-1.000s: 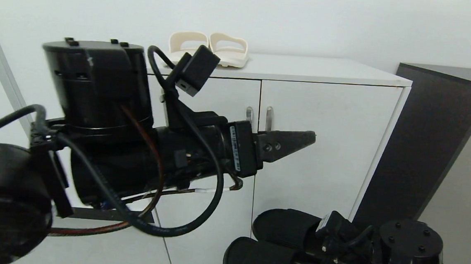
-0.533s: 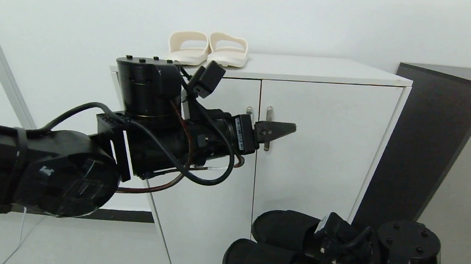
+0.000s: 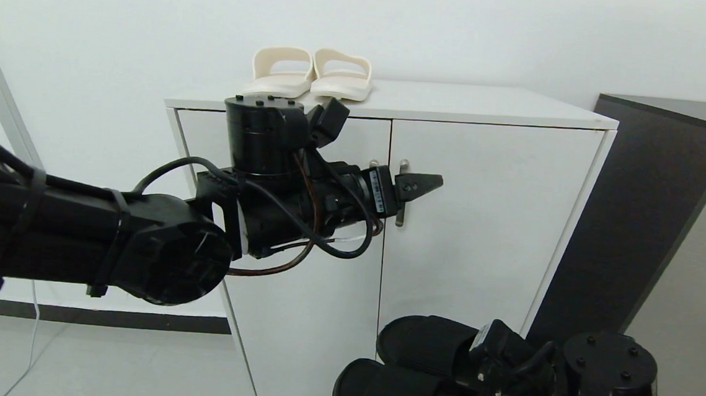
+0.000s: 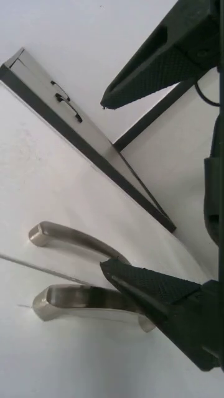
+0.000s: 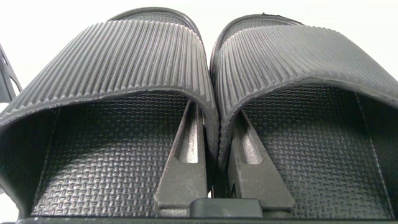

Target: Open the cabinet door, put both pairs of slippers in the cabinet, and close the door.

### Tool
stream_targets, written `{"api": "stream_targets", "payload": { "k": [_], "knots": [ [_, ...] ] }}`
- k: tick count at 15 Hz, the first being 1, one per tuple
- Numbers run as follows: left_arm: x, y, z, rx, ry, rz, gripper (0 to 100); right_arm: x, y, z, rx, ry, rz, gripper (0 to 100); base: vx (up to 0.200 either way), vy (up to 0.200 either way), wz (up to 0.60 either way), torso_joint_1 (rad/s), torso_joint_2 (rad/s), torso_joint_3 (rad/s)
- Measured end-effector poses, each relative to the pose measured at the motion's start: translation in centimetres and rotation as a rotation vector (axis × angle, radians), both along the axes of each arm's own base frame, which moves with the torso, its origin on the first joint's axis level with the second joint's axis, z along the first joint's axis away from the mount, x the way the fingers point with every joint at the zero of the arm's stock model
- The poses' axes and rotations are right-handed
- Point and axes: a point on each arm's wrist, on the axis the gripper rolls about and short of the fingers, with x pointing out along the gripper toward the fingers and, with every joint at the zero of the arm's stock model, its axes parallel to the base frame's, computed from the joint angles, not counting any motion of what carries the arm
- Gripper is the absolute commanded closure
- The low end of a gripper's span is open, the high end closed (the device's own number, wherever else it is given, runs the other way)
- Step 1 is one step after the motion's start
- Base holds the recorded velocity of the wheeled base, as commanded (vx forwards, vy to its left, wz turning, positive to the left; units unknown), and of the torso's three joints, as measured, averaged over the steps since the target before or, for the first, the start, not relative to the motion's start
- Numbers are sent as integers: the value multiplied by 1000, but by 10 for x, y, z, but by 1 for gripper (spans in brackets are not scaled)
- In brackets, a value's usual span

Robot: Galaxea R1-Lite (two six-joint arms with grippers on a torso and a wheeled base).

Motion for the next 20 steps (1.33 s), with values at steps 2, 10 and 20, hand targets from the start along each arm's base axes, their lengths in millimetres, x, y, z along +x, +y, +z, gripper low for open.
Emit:
{"api": "stream_targets", "payload": {
  "k": [2,10,20],
  "knots": [
    [6,-4,0,-5,2,4,0,0,0,0,-5,-7,3,100,0,0,0,0,0,0],
    [36,-19,-8,-32,17,53,100,0,0,1,10,-21,5,100,0,0,0,0,0,0],
    [13,-10,-13,1,52,37,100,-18,-10,-5,58,17,186,100,0,0,0,0,0,0]
  ]
}}
